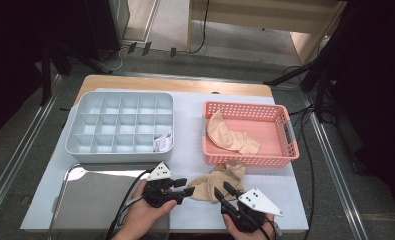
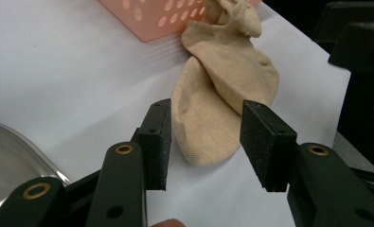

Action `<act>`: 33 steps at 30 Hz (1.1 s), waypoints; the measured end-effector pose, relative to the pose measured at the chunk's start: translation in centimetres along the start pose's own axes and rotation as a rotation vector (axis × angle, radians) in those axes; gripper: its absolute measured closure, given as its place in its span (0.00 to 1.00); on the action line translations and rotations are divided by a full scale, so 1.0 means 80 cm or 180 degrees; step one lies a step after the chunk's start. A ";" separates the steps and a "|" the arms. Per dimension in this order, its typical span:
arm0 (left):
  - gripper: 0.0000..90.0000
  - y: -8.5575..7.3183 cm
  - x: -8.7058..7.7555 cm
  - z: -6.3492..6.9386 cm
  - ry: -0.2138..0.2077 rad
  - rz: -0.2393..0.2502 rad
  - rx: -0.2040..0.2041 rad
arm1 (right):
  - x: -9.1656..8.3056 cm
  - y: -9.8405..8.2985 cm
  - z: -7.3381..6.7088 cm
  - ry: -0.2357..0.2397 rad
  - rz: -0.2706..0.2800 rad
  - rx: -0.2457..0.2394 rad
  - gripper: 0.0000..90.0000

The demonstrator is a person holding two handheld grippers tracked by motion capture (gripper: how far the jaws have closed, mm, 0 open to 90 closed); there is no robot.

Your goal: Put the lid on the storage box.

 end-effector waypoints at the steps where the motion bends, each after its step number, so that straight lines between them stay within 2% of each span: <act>1: 0.62 0.000 0.000 0.000 0.0005 0.0007 -0.0002 | -0.002 0.001 0.006 -0.0047 0.0017 0.0055 0.70; 3: 0.62 0.000 0.001 0.001 -0.0004 0.0017 -0.0002 | -0.005 0.003 0.023 -0.0191 0.0027 0.0174 0.71; 5: 0.62 -0.001 0.002 0.003 -0.0004 0.0016 0.0001 | -0.003 0.004 0.041 -0.0338 -0.0013 0.0215 0.70; 6: 0.62 -0.001 0.003 0.004 0.0006 0.0009 0.0004 | 0.002 0.004 0.050 -0.0412 -0.0061 0.0223 0.69; 9: 0.63 -0.002 0.005 0.008 -0.0007 0.0047 0.0005 | 0.021 0.000 0.066 -0.0486 -0.0228 0.0272 0.64; 11: 0.64 -0.003 0.007 0.012 -0.0036 0.0057 -0.0004 | 0.034 -0.002 0.075 -0.0600 -0.0273 0.0246 0.60; 14: 0.64 -0.004 0.012 0.021 -0.0070 0.0047 0.0015 | 0.046 -0.002 0.090 -0.0669 -0.0303 0.0391 0.55; 17: 0.64 -0.005 0.019 0.028 -0.0096 0.0007 0.0038 | 0.057 -0.004 0.101 -0.0604 -0.0384 0.0589 0.55; 18: 0.64 -0.006 0.022 0.030 -0.0086 -0.0002 0.0041 | 0.059 -0.005 0.102 -0.0577 -0.0403 0.0639 0.60; 20: 0.64 -0.007 0.027 0.033 0.0048 -0.0024 0.0009 | 0.061 -0.009 0.100 -0.0512 -0.0426 0.0667 0.69; 22: 0.64 -0.006 0.032 0.035 0.0054 -0.0011 -0.0055 | 0.060 -0.010 0.097 -0.0502 -0.0416 0.0632 0.80; 24: 0.64 -0.003 0.037 0.040 0.0106 -0.0020 -0.0044 | 0.058 -0.011 0.092 -0.0506 -0.0389 0.0608 0.86; 27: 0.64 0.002 0.045 0.048 0.0147 -0.0035 -0.0024 | 0.056 -0.011 0.088 -0.0492 -0.0324 0.0588 0.90; 29: 0.65 0.004 0.054 0.052 0.0193 -0.0109 -0.0005 | 0.054 -0.010 0.086 -0.0474 -0.0256 0.0573 0.91; 32: 0.71 0.006 0.065 0.052 0.0308 -0.0208 0.0017 | 0.051 -0.008 0.083 -0.0418 -0.0165 0.0605 0.94; 33: 0.75 0.006 0.068 0.052 0.0328 -0.0233 0.0025 | 0.049 -0.007 0.082 -0.0383 -0.0140 0.0625 0.94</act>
Point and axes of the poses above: each handheld gripper's, and its own axes: x roughly forward along the jaws, y roughly out of its top, z roughly to its right, the point moved 1 cm from there along x, roughly forward along the jaws, and after that the axes turned 3 degrees about -y, right-handed, at the moved point
